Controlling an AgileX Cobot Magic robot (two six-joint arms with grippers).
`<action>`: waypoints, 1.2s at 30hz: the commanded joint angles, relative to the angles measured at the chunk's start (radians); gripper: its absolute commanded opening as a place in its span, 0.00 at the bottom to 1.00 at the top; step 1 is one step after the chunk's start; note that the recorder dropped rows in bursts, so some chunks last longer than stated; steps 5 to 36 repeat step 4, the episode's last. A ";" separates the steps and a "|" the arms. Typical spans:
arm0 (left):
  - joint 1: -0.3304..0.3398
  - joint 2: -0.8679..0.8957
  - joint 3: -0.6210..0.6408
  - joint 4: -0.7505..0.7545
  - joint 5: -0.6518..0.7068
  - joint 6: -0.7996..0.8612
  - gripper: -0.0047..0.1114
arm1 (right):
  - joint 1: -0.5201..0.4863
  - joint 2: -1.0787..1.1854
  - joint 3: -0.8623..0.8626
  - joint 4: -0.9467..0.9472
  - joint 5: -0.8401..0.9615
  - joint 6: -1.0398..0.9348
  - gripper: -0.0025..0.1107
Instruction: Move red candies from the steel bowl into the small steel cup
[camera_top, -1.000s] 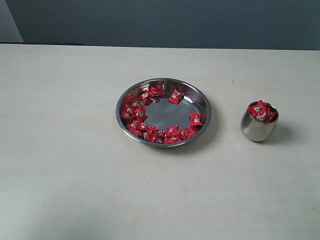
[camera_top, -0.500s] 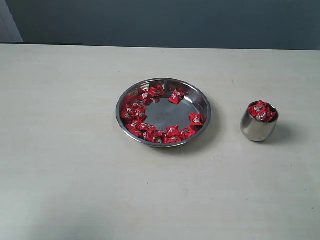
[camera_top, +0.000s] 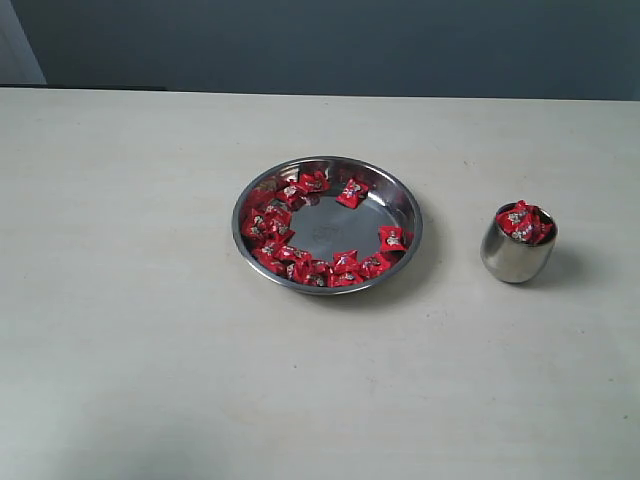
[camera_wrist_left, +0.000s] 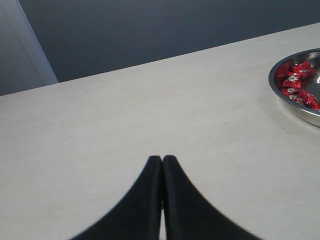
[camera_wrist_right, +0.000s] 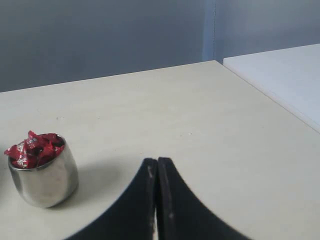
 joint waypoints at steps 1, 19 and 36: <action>0.000 -0.004 -0.001 0.001 -0.007 -0.005 0.04 | -0.004 -0.006 0.004 -0.005 -0.009 0.000 0.02; 0.000 -0.004 -0.001 0.001 -0.007 -0.005 0.04 | -0.004 -0.006 0.004 -0.005 -0.009 0.000 0.02; 0.000 -0.004 -0.001 0.001 -0.007 -0.005 0.04 | -0.004 -0.006 0.004 -0.005 -0.009 0.000 0.02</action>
